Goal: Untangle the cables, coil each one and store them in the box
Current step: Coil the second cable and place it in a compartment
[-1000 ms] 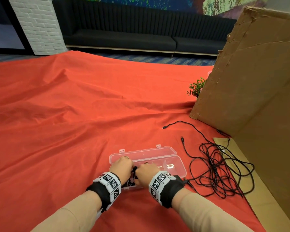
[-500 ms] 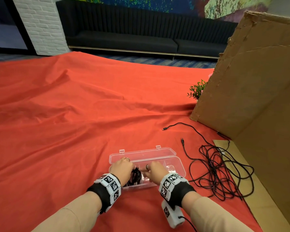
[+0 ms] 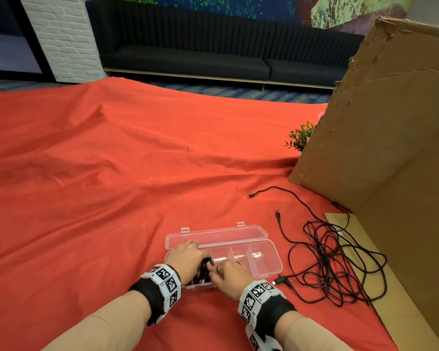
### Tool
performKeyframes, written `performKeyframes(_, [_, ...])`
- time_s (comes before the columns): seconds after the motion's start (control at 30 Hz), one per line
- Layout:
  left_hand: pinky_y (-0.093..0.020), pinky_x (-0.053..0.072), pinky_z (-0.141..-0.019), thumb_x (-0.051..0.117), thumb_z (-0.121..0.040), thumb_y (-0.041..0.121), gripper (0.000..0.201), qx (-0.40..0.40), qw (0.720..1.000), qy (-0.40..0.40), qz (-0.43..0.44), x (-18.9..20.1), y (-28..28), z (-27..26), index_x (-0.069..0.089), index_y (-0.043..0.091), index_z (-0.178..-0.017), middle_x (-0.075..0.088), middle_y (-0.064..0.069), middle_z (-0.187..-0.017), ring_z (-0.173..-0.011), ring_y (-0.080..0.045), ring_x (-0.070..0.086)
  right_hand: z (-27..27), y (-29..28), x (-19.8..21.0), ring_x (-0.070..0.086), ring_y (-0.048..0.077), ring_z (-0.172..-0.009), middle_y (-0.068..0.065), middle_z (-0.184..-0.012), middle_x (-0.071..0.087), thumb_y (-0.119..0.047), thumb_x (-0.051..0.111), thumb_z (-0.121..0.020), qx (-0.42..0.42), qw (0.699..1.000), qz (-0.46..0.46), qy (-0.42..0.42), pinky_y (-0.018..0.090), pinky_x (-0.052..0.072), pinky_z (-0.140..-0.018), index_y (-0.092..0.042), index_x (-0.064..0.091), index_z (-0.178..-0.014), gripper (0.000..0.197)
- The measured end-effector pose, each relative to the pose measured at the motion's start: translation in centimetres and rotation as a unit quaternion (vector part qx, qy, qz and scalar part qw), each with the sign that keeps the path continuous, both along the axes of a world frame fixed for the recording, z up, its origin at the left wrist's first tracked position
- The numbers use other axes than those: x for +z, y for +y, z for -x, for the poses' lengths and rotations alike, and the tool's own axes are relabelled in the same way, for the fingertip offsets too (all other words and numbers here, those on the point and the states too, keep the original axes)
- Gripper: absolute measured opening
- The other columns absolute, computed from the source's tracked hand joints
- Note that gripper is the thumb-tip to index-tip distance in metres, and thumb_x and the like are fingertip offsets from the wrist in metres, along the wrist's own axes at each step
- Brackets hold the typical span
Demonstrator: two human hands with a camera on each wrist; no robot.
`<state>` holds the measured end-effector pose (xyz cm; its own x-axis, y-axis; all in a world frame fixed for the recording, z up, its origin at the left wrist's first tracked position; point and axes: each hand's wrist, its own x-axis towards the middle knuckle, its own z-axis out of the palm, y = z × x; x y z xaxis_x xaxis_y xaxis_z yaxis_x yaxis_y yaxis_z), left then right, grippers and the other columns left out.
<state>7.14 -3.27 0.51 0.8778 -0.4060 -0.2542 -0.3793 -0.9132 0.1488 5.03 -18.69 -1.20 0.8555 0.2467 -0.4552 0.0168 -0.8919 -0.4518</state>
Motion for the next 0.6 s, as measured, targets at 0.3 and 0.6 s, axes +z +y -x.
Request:
performKeyframes(0.3, [-0.040,0.045,-0.086,0.040,-0.090,0.009,0.034,-0.008,1.000,0.016,-0.013,0.0,0.1,-0.1,0.053,0.022,-0.118,0.054,-0.010,-0.112,-0.112,-0.029,0.051,1.0,-0.2,-0.5,0.055,0.023,-0.107,0.007,-0.111,0.056,-0.036,0.044,-0.097,0.020,0.994,-0.043,-0.094,0.033,0.038,-0.098,-0.009,0.055,-0.128,0.043])
performKeyframes(0.6, [-0.041,0.047,-0.083,0.040,-0.087,0.003,0.036,-0.004,1.000,0.022,-0.010,0.1,0.3,-0.2,0.053,0.020,-0.116,0.054,-0.009,-0.109,-0.110,-0.029,0.052,1.2,-0.4,-0.9,0.055,0.026,-0.108,0.005,-0.118,0.055,-0.062,0.019,-0.089,0.062,0.989,-0.021,-0.132,0.040,0.040,-0.096,-0.018,0.045,-0.137,0.071])
